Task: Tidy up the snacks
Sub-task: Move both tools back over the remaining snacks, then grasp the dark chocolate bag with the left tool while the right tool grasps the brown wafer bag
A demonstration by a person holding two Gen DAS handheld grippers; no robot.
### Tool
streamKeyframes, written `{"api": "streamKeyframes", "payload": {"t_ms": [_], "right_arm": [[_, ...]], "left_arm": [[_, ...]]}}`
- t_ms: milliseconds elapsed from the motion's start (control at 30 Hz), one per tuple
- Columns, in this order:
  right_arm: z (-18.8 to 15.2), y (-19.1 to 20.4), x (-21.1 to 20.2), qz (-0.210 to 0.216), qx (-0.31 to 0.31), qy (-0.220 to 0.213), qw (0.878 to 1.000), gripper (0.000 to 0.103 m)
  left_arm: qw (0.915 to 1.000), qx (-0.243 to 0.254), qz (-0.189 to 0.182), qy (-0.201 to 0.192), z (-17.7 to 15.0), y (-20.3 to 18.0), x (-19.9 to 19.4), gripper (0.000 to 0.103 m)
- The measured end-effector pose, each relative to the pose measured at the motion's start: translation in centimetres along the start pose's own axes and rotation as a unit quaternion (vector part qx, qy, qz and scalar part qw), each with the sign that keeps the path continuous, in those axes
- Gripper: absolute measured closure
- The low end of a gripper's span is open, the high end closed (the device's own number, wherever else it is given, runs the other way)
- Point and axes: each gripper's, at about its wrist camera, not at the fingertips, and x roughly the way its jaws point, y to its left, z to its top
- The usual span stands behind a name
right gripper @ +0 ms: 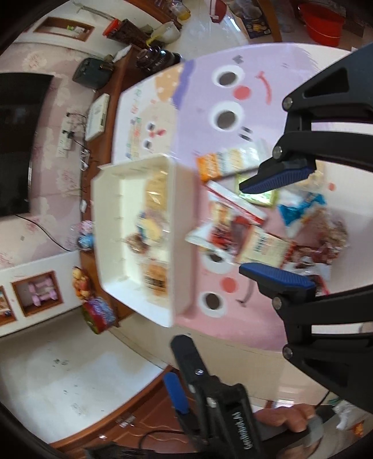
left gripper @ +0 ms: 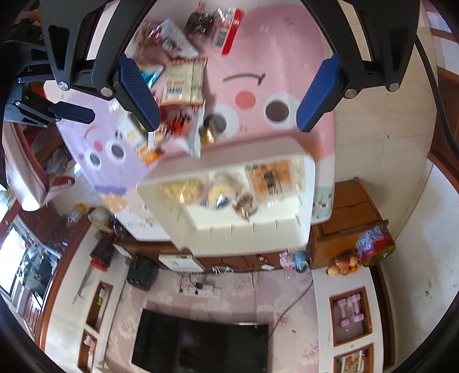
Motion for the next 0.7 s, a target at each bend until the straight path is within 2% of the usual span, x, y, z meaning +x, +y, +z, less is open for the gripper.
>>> {"api": "streamKeyframes", "payload": {"t_ms": [200, 400, 700], "right_arm": [[-2.9, 1.8, 2.8, 0.024, -0.006, 0.038, 0.999, 0.053], [-5.2, 3.2, 6.7, 0.034, -0.027, 0.082, 0.996, 0.053], [-7.0, 4.9, 11.5, 0.028, -0.062, 0.139, 0.988, 0.058]], "left_arm": [[0.9987, 0.0, 0.008, 0.05, -5.1, 1.2, 2.1, 0.008], [0.9937, -0.017, 0.017, 0.109, -9.8, 2.6, 4.7, 0.008], [0.989, -0.015, 0.021, 0.146, -13.5, 3.2, 6.0, 0.008]]}}
